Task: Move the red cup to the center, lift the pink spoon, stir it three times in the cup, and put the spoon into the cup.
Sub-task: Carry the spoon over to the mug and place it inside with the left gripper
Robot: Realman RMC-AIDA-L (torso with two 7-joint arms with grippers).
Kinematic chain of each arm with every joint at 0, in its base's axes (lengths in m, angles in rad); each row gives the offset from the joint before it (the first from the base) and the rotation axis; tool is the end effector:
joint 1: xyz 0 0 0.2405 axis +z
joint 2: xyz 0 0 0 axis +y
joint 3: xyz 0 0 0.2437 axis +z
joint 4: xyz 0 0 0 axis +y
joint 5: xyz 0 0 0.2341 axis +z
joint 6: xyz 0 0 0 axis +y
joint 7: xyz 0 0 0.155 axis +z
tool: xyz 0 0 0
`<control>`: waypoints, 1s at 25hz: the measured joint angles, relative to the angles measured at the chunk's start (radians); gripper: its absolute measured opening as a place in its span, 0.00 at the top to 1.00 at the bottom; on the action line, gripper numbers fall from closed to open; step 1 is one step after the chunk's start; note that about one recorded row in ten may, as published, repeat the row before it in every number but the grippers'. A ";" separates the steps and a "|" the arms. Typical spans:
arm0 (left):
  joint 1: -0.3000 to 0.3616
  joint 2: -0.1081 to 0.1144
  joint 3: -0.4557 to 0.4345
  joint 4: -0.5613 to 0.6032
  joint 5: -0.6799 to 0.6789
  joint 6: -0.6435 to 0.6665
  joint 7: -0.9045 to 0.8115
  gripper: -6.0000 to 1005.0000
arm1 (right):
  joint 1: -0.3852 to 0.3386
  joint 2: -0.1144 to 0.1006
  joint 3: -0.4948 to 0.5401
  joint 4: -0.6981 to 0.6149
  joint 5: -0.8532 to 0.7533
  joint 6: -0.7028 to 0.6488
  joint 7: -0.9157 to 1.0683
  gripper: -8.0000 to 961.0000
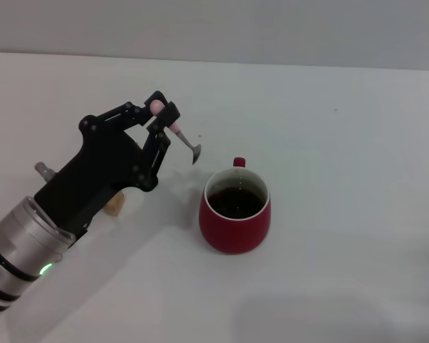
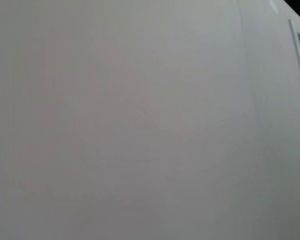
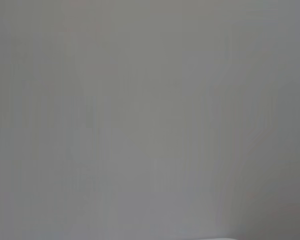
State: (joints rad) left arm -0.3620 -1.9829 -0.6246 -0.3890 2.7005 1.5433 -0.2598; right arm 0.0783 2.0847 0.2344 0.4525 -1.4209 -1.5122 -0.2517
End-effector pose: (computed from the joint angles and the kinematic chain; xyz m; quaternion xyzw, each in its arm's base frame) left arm -0.2353 0.2841 -0.0523 -0.7964 -0.0508 -0.4836 0.3596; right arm 0.3737 0.1985 -0.0333 -0.5482 0.2876 0.2194 0.7541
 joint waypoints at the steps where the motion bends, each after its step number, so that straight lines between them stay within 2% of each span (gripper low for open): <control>1: -0.001 0.000 0.001 0.000 0.003 0.000 -0.001 0.85 | 0.000 0.000 0.000 0.000 0.000 0.000 0.000 0.99; 13: 0.012 -0.009 0.006 -0.002 0.077 0.027 -0.025 0.85 | -0.005 -0.001 -0.006 -0.003 0.001 0.003 0.000 0.99; 25: 0.008 -0.034 0.008 0.017 0.116 0.020 -0.040 0.85 | -0.007 -0.002 -0.007 -0.003 0.001 0.004 0.000 0.99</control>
State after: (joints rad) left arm -0.3540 -2.0169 -0.6167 -0.3724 2.8161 1.5632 -0.3002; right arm 0.0714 2.0831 0.2270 0.4494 -1.4204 -1.5077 -0.2515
